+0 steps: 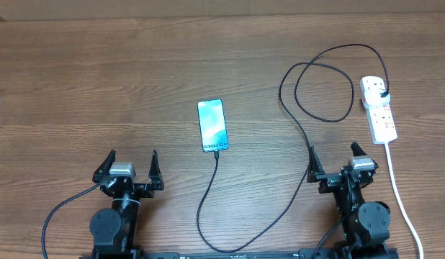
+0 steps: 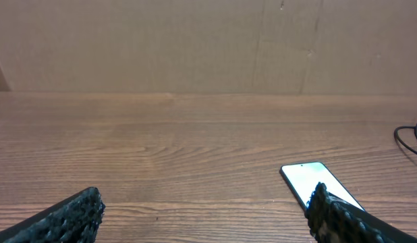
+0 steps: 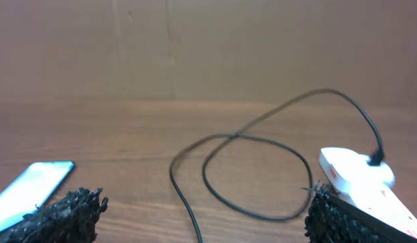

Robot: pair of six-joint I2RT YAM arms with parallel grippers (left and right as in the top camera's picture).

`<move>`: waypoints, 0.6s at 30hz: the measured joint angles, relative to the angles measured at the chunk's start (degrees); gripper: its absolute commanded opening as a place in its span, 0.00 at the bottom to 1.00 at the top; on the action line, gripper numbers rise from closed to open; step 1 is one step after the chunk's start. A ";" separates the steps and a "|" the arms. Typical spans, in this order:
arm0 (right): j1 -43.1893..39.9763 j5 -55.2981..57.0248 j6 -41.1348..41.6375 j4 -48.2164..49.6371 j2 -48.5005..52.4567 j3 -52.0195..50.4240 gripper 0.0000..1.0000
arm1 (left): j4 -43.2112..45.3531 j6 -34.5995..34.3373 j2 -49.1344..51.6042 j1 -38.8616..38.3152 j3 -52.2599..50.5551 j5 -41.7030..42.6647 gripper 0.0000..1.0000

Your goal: Plug charger to phone and switch on socket

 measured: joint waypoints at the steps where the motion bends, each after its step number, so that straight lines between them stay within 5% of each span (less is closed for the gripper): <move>1: -0.02 0.26 0.02 -0.76 0.57 0.61 1.00 | -0.02 0.00 0.00 0.00 0.00 0.00 1.00; 8: -0.20 2.78 0.02 -2.49 10.91 9.92 1.00 | -0.02 0.00 0.00 0.00 0.00 0.00 1.00; 18: -0.74 3.63 -0.13 -14.45 43.95 36.37 1.00 | 0.02 0.00 0.00 0.00 0.00 0.00 1.00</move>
